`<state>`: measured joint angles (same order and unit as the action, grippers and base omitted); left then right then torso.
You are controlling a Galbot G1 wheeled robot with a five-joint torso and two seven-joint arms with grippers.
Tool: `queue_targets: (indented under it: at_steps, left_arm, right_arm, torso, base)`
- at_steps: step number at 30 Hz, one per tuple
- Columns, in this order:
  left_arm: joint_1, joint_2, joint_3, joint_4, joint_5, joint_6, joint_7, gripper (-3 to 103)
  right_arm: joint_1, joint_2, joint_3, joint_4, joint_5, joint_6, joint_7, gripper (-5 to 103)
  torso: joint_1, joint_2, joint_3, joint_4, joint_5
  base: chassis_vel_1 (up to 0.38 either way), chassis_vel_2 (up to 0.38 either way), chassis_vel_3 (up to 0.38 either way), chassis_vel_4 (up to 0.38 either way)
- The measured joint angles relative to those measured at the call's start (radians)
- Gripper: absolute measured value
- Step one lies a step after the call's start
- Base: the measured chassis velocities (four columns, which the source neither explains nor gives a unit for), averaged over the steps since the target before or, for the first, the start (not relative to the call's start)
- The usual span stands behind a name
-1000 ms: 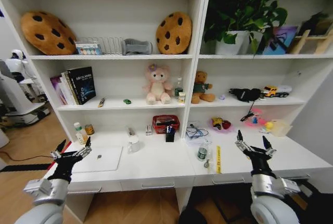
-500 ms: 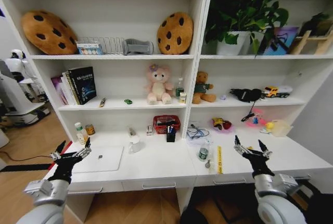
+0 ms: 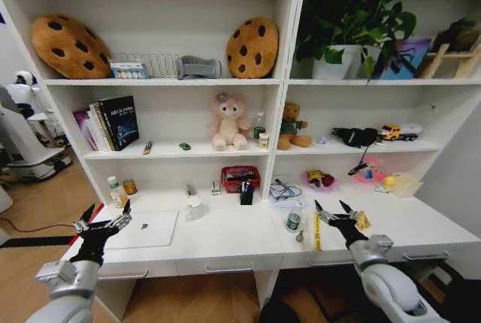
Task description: Organize the objects on the table.
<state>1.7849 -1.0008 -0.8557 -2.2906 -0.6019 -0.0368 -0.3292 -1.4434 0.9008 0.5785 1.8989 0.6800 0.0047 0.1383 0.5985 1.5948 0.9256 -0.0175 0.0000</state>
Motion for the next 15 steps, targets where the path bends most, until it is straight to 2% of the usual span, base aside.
queue_targets:
  at_steps: [2, 7, 15]
  left_arm:
    - [0.0, 0.001, 0.0, 0.0, 0.0, 0.0, 0.0, 100]
    - [0.01, 0.004, -0.007, 0.003, -0.002, -0.001, 0.001, 100]
    - [0.004, 0.007, -0.006, 0.01, -0.005, -0.002, 0.001, 100]
  right_arm:
    - [0.023, 0.0, -0.029, -0.017, 0.008, -0.004, 0.005, 96]
    - [0.112, 0.0, -0.125, -0.086, 0.017, -0.019, 0.014, 100]
    - [0.183, -0.004, -0.191, -0.14, 0.023, -0.034, 0.018, 100]
  torso:
    - [0.0, 0.0, 0.0, 0.0003, 0.0001]
    - [0.0, 0.0, 0.0, 0.0, -0.0001]
    - [0.0, 0.0, 0.0, -0.0001, -0.0001]
  base:
    - [0.0, 0.0, 0.0, 0.0]
    - [0.0, 0.0, 0.0, 0.0]
    - [0.0, 0.0, 0.0, 0.0]
